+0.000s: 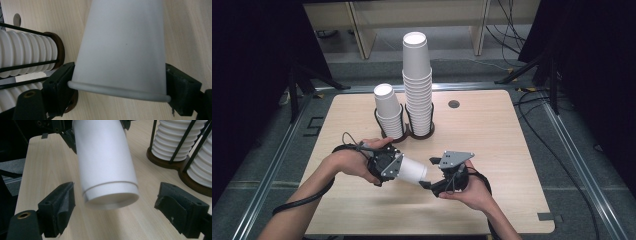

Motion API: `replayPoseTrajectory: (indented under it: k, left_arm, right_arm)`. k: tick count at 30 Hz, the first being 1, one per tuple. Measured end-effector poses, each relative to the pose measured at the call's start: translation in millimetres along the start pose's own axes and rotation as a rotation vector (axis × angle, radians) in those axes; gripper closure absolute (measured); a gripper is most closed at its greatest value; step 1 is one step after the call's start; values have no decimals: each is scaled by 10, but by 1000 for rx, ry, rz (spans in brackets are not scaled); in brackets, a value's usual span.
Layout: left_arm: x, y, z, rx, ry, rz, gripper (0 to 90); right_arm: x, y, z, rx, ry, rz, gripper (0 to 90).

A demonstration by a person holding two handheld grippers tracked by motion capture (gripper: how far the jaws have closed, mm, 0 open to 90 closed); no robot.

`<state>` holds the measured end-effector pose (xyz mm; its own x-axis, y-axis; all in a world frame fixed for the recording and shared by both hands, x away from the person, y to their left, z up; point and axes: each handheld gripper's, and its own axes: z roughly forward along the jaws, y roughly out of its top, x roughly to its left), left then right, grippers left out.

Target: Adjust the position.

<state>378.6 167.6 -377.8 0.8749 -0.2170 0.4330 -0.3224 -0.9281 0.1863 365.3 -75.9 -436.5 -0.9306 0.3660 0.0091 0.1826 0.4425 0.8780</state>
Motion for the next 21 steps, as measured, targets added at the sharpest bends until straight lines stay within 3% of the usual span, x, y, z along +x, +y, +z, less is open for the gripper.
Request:
replayPoseTrajectory:
  k: [3,6,13,16,17,18,21]
  left_arm:
    - [24,44,-19,34,-26,29,190]
    - [57,75,-38,59,-28,44,190]
    - [117,145,-54,153,-45,74,187]
    - [149,184,-59,199,-49,92,186]
    - [159,198,-59,211,-53,101,186]
    - [165,214,-59,225,-61,109,186]
    - [179,262,-50,272,-65,138,187]
  right_arm:
    - [0,4,-12,11,-19,-11,176]
    - [6,15,-19,6,-18,3,182]
    - [20,49,21,41,-22,-20,211]
    - [47,68,51,62,-16,17,223]
    - [37,83,62,63,-15,-14,224]
    - [49,92,77,65,-10,-5,227]
    - [42,135,114,82,-25,-39,234]
